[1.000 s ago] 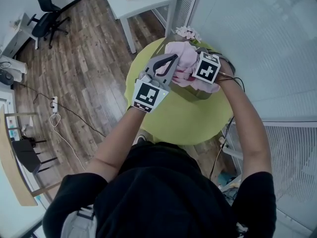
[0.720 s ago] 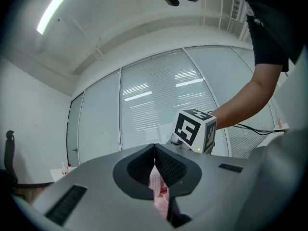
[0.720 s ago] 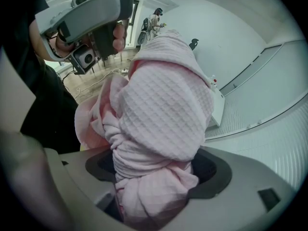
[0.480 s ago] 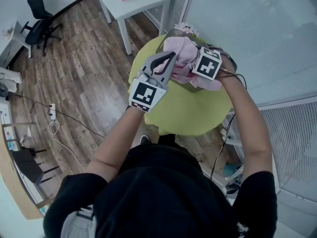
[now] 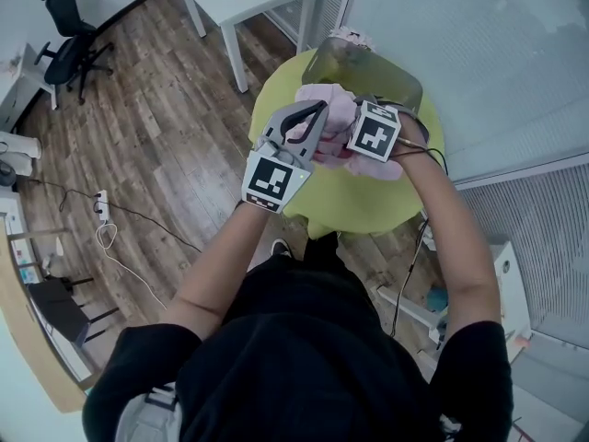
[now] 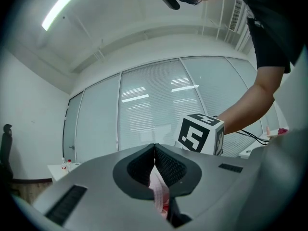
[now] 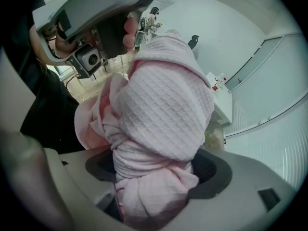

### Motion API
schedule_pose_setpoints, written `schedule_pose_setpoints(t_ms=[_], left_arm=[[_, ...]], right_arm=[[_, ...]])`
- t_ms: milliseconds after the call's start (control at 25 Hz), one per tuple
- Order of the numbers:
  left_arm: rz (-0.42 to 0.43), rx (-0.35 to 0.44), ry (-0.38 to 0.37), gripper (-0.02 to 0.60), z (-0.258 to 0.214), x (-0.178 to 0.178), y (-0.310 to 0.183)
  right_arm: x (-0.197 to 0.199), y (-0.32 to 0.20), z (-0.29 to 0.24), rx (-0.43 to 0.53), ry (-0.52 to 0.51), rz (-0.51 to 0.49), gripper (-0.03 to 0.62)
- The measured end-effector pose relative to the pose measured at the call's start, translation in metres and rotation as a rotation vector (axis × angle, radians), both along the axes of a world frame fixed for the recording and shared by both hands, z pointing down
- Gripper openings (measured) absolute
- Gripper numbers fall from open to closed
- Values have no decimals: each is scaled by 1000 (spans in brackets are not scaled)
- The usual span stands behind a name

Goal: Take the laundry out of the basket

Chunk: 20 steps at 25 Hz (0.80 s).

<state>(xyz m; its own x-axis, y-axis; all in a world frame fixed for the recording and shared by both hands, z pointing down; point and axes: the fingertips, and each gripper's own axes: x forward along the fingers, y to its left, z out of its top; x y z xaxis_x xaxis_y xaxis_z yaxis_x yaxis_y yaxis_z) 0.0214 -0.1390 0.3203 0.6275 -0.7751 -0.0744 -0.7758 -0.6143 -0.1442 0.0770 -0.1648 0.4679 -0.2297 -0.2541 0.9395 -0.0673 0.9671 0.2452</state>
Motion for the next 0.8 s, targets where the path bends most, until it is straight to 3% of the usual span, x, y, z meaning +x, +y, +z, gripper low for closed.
schedule_pose_setpoints(t_ms=[400,800], left_arm=[[-3,-104,-15,11,55,-12,22],[-9,-188,-37,11,114,-9,33]], right_arm=[[-23,46,71,-117,-9,-16,433],[-18,82,138,-206,-7,-9,433]])
